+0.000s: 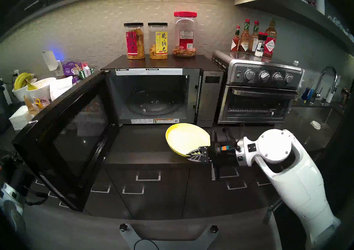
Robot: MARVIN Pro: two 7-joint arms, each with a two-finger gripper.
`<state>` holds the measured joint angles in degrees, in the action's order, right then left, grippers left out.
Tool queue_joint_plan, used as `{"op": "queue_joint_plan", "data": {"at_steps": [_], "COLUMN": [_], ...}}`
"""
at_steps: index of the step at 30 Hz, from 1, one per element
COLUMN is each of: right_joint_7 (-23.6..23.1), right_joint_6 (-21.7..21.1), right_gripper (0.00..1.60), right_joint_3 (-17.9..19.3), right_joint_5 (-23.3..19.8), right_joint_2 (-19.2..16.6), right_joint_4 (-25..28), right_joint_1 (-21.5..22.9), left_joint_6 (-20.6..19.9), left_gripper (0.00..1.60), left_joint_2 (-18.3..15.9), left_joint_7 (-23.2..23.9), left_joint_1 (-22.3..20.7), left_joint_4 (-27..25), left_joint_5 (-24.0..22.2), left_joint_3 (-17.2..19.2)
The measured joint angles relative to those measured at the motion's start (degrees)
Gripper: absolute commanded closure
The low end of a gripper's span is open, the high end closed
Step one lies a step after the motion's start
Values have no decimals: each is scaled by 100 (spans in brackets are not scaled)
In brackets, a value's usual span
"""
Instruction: Open the microwave, put the plate inside, and close the door
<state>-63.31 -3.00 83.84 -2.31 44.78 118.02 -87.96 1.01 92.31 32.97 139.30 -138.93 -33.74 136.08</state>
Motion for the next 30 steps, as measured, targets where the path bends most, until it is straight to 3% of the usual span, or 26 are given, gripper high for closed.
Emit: {"op": "queue_joint_plan", "data": {"at_steps": [12,30], "right_joint_7": [-156,-220], "right_joint_6": [77,-13], "right_gripper": [160,160], "right_joint_3": [-521,-1226], "right_joint_5": [347,907], "right_joint_2": [167,695], "right_joint_4": [-336,-858], "right_joint_1": [581,1572], "left_joint_6": [-10,-29], "left_gripper": [0,0], "left_joint_2": [18,47], "left_joint_7": [18,49], "left_joint_1": [-19,-47], "left_joint_4": [0,0], "left_joint_5": [11,29], "left_joint_3": [5,15]}}
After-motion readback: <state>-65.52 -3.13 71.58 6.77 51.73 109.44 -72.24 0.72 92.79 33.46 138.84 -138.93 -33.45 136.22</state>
